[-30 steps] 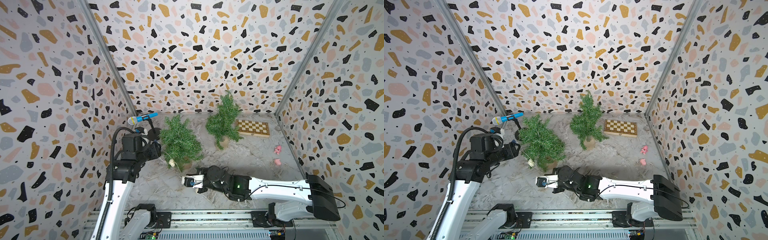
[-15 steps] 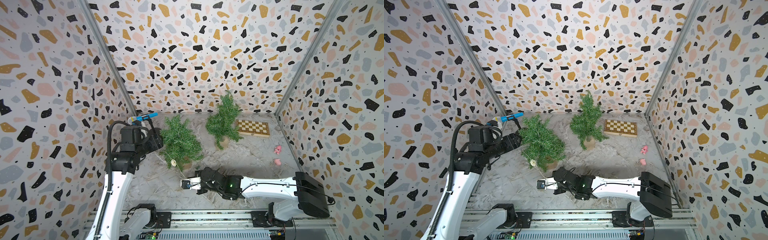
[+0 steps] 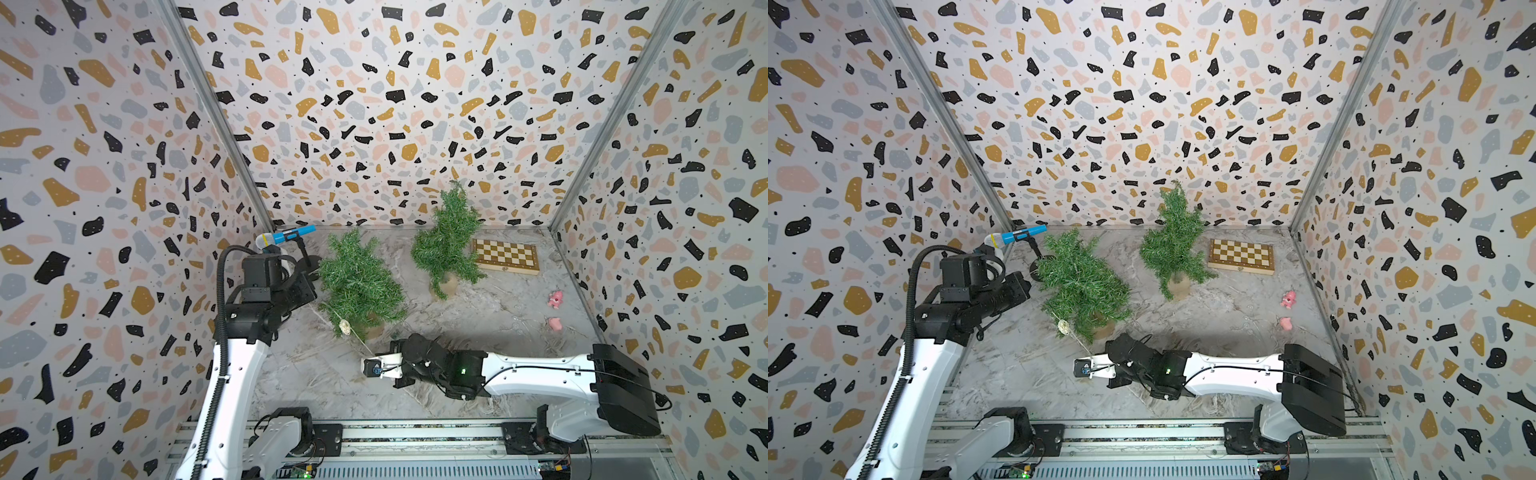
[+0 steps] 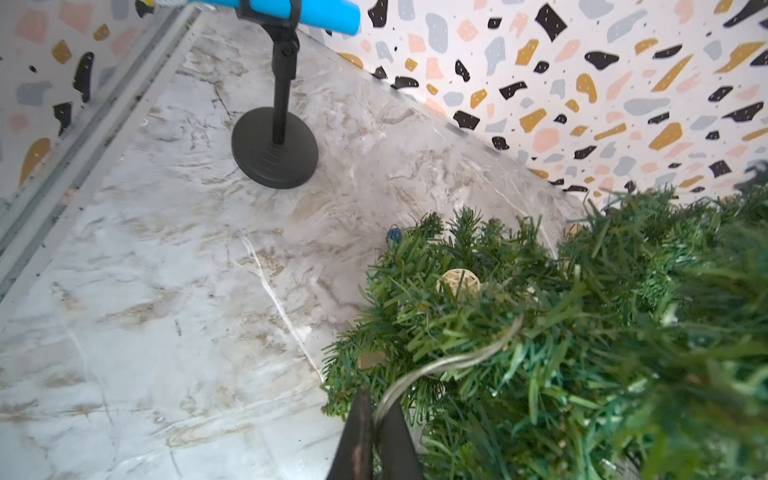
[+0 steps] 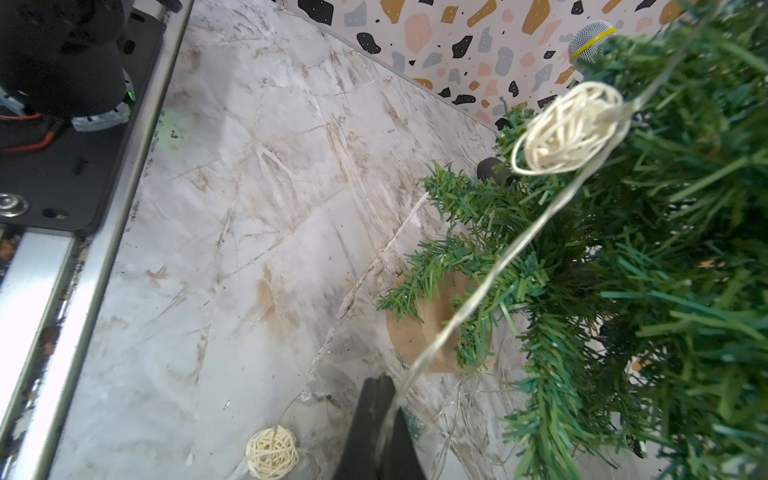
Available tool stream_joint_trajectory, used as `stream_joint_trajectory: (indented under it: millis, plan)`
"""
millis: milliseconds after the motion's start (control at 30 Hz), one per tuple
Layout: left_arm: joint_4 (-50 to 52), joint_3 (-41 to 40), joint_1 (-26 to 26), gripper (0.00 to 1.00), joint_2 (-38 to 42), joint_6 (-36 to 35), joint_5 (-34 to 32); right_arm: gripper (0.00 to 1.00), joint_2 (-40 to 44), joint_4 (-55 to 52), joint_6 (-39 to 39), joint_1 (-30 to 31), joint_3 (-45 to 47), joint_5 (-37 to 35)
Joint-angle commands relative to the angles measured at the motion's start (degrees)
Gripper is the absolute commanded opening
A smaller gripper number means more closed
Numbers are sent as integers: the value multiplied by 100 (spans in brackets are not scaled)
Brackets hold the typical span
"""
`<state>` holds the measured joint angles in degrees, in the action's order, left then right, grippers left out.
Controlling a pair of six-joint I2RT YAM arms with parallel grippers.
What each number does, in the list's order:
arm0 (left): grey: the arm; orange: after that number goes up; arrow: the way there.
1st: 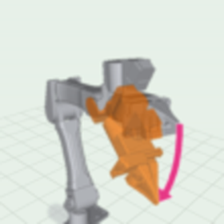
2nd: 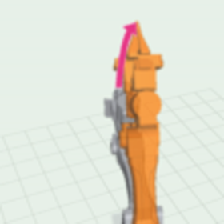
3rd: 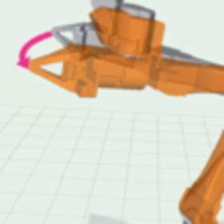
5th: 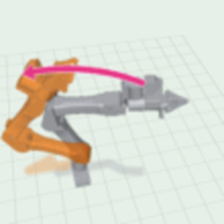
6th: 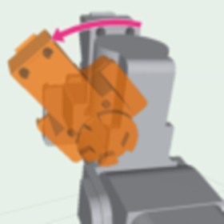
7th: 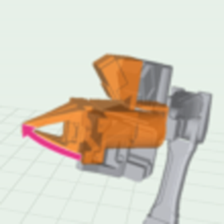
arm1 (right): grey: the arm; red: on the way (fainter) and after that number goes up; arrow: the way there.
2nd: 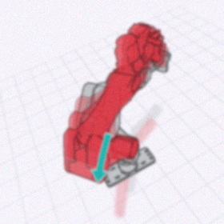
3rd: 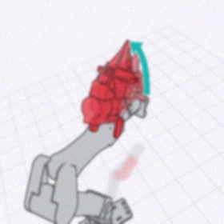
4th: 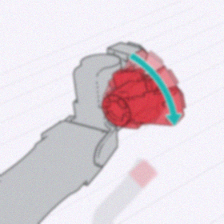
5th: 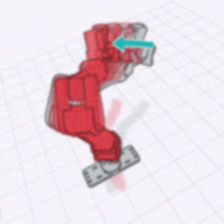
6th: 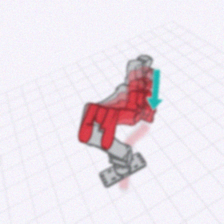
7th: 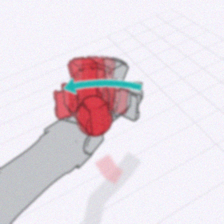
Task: Wrap string light around the christmas tree
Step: Wrap the light string around the Christmas tree.
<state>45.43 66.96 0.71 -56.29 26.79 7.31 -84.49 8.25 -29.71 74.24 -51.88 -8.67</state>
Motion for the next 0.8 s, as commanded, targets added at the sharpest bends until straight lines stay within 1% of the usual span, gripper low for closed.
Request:
stream_joint_trajectory:
  millis: [0, 100, 167, 233, 300, 433, 633, 700, 767]
  plan:
    - [-65, 221, 67, 1, -22, -235, -718, 0, 150, 29, 81, -124, -51, -189]
    - [-150, 118, 193, 1, -98, -197, -1294, 0, 159, 17, 73, -171, -82, -279]
    - [-352, 42, 340, 2, -213, -138, -1317, 0, 165, 9, 134, -174, -97, -284]
    - [-602, 50, 412, 2, -460, -124, -997, 0, 137, -1, 199, -173, -124, -259]
    - [-825, 65, 421, 2, -726, -3, -820, 0, 102, -48, 254, -172, -151, -232]
    - [-962, -152, 423, 0, -879, 120, -371, 0, 148, -149, 268, -157, -196, -434]
    - [-913, -1010, 421, 0, -376, 443, 707, 0, 607, -261, 376, -161, -104, -446]
    - [-893, -1165, 421, 0, -215, 566, 969, 0, 762, -282, 446, -163, -77, -428]
    - [-833, -1153, 421, 2, -142, 607, 1126, 0, 932, -208, 525, -162, -21, -410]
